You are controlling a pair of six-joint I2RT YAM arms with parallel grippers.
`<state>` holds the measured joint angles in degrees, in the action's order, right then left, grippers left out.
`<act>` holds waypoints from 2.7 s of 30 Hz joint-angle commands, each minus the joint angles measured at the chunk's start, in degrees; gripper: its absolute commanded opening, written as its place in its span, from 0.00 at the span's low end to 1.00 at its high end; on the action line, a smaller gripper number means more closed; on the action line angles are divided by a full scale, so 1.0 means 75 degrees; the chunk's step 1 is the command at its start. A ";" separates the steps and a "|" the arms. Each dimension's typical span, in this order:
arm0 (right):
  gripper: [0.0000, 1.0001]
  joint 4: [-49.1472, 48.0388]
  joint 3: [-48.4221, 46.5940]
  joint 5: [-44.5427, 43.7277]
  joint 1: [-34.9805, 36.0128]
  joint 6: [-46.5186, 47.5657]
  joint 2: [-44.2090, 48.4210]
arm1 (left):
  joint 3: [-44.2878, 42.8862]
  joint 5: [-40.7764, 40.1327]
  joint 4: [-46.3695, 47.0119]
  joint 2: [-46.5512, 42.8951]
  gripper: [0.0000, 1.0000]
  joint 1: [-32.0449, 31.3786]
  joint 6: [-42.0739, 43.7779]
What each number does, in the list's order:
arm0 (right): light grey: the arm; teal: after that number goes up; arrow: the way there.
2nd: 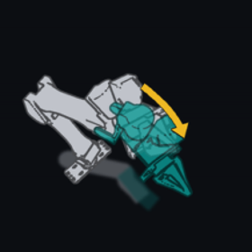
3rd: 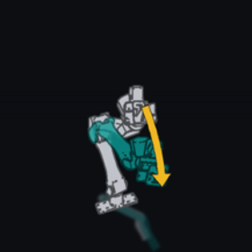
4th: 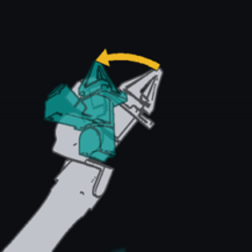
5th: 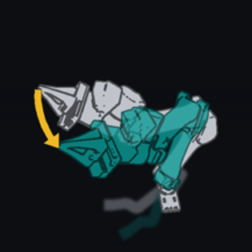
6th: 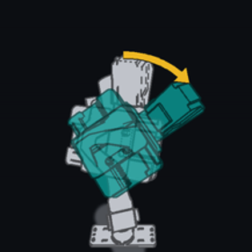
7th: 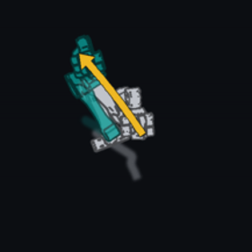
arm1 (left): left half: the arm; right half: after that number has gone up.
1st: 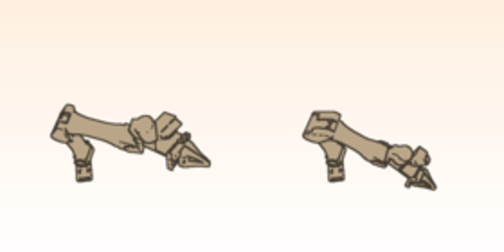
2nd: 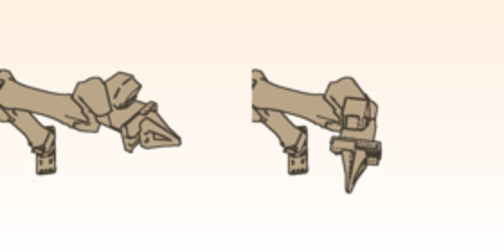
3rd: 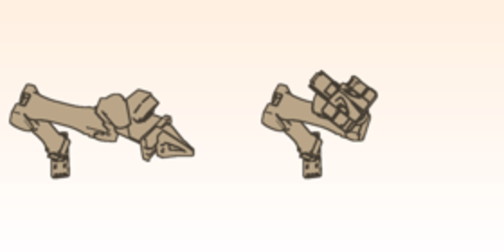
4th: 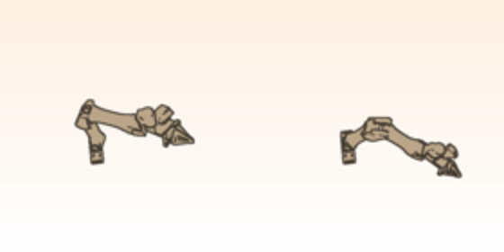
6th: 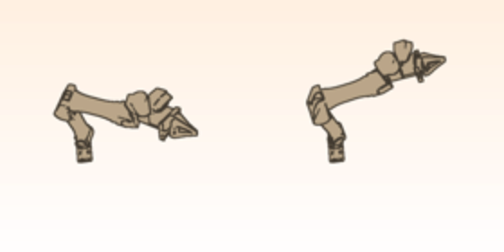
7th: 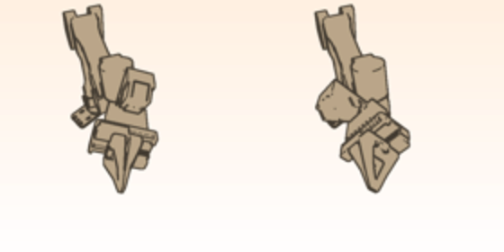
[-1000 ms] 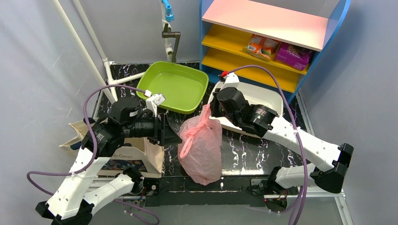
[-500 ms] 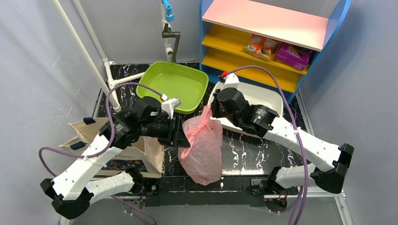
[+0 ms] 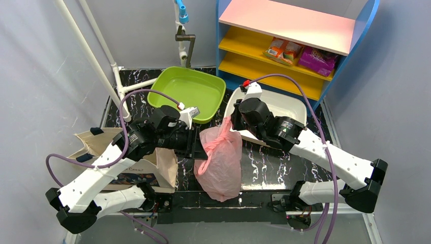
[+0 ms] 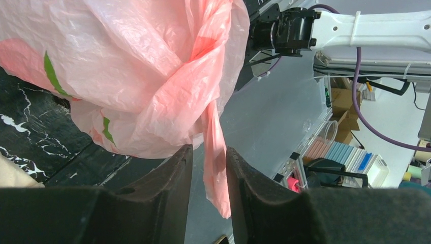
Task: Place the food into the grocery bag and tie it
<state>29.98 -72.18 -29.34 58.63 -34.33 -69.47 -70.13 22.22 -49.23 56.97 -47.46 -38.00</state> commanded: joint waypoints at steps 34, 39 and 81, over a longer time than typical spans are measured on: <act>0.01 -0.0049 0.0027 -0.0190 0.0046 -0.0262 0.0259 | 0.0598 0.0240 0.0582 -0.0242 0.00 -0.0469 -0.0276; 0.01 0.0023 -0.0032 -0.0592 -0.0002 -0.0224 0.0312 | -0.0009 0.0186 0.0005 -0.0243 0.00 -0.0469 -0.0090; 0.01 -0.1070 0.3620 0.1554 -0.3728 -0.1620 0.2481 | 0.1156 -0.2228 -0.1137 -0.3678 0.00 -0.0469 0.0552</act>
<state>26.65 -43.55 -21.23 30.50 -49.17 -52.82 -56.86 6.59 -55.55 26.55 -50.81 -35.90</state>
